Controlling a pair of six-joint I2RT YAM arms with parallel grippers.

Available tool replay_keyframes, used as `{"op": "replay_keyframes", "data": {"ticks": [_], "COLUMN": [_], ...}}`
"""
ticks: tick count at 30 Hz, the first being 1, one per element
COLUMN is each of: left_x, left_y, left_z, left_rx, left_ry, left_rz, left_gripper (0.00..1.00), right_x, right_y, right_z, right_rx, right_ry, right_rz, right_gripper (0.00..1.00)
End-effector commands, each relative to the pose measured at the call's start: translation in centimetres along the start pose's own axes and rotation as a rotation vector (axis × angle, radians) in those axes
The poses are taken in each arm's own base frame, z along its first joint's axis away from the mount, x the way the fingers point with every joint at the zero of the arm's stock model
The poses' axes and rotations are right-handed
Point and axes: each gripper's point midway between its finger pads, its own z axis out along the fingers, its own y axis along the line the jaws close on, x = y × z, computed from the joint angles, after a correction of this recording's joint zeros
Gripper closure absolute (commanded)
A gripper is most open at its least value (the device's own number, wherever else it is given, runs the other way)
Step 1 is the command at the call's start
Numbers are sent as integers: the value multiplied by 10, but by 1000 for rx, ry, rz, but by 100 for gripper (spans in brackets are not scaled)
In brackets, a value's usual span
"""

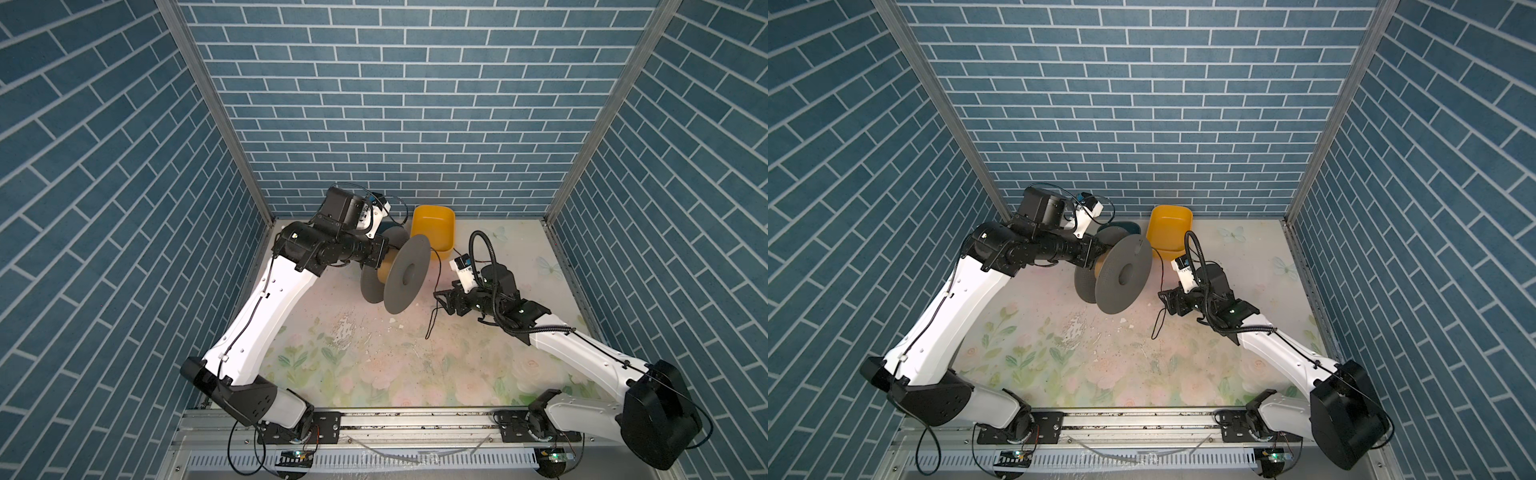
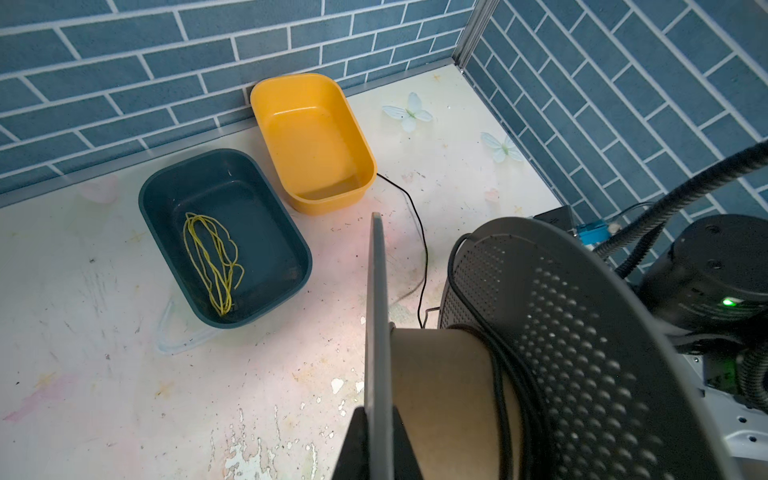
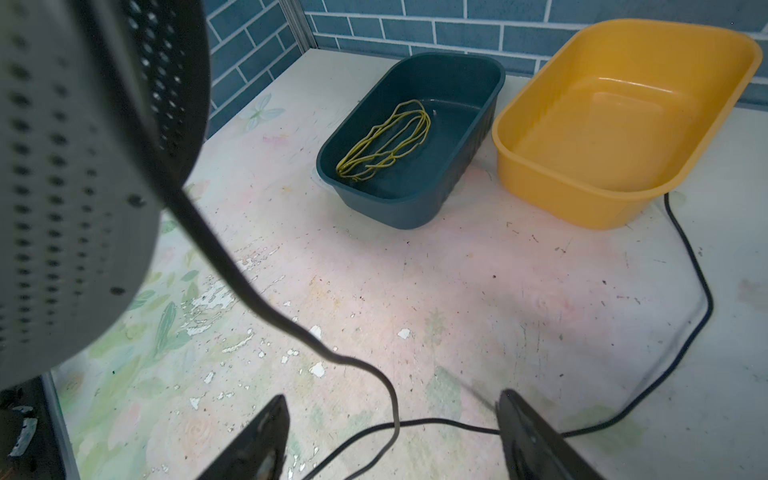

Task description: Wrap the cables

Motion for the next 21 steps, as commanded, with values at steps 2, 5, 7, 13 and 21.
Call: {"op": "replay_keyframes", "data": {"ticks": [2,5,7,13,21], "left_x": [-30,-34,-36,-37,-40], "left_y": [-14,-18,-20,-22,-25], "left_z": [-27,-27,-28,-27,-29], "left_rx": [54,82,91,111,145], "left_ry": [-132,-143,-150,-155,-164], "left_rz": [-9,-16,-19,-36,-47], "left_gripper": [100,100,100,100,100], "right_x": [6,12,14,14,0], "right_y": [-3,-4,-3,-5,-3], "right_z": [7,10,12,16,21], "right_rx": [-8,-13,-24,-28,-46], "right_ry": [-37,-42,-48,-71,-131], "right_rz": [45,51,57,68,74], "right_gripper": [25,29,34,47,57]}}
